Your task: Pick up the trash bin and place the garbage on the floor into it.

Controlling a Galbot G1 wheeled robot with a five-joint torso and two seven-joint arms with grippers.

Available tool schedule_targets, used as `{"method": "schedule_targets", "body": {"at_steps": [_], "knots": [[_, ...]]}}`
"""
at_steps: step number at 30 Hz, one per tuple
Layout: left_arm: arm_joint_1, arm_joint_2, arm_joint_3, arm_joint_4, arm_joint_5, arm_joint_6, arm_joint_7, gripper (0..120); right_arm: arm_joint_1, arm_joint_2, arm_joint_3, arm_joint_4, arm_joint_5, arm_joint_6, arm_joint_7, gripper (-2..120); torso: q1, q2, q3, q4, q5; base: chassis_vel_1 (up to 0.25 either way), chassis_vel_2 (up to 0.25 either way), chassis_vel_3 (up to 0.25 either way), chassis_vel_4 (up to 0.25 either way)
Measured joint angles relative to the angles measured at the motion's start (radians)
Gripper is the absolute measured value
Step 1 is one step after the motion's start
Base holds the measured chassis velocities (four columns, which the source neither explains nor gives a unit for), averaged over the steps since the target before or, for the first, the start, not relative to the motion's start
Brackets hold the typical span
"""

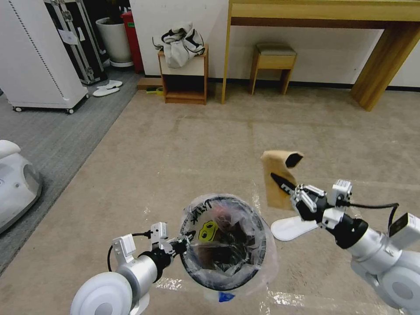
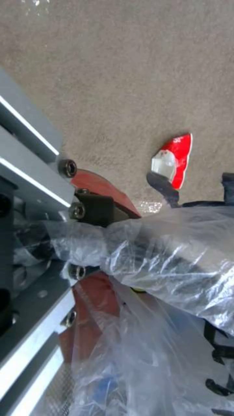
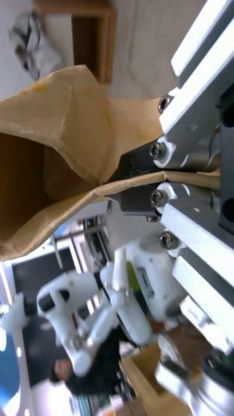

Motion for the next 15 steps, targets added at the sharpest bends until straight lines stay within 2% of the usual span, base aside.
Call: {"method": "schedule_targets", "body": {"at_steps": [5, 11, 13, 15], "knots": [[-0.011, 0.007, 0.012, 0.002, -0.008, 0.004, -0.033, 1, -0.055, 0.010, 0.021, 0.008, -0.029, 0.032, -0.152, 0, 0.000, 0.000, 0.000, 0.0000, 0.0000, 0.000, 0.000, 0.000, 0.000], [-0.014, 0.009, 0.019, 0.004, 0.011, 0.008, -0.055, 1, -0.088, 0.019, 0.028, 0.015, -0.059, 0.043, -0.219, 0, 0.000, 0.000, 0.000, 0.0000, 0.0000, 0.000, 0.000, 0.000, 0.000], [-0.013, 0.010, 0.028, 0.006, 0.065, 0.015, -0.062, 1, -0.103, 0.029, 0.013, 0.026, -0.084, 0.045, -0.226, 0, 0.000, 0.000, 0.000, 0.0001, 0.0000, 0.000, 0.000, 0.000, 0.000], [-0.010, 0.009, 0.031, 0.007, 0.079, 0.016, -0.063, 1, -0.105, 0.031, 0.007, 0.027, -0.090, 0.046, -0.230, 0, 0.000, 0.000, 0.000, 0.0000, 0.0000, 0.000, 0.000, 0.000, 0.000]]}}
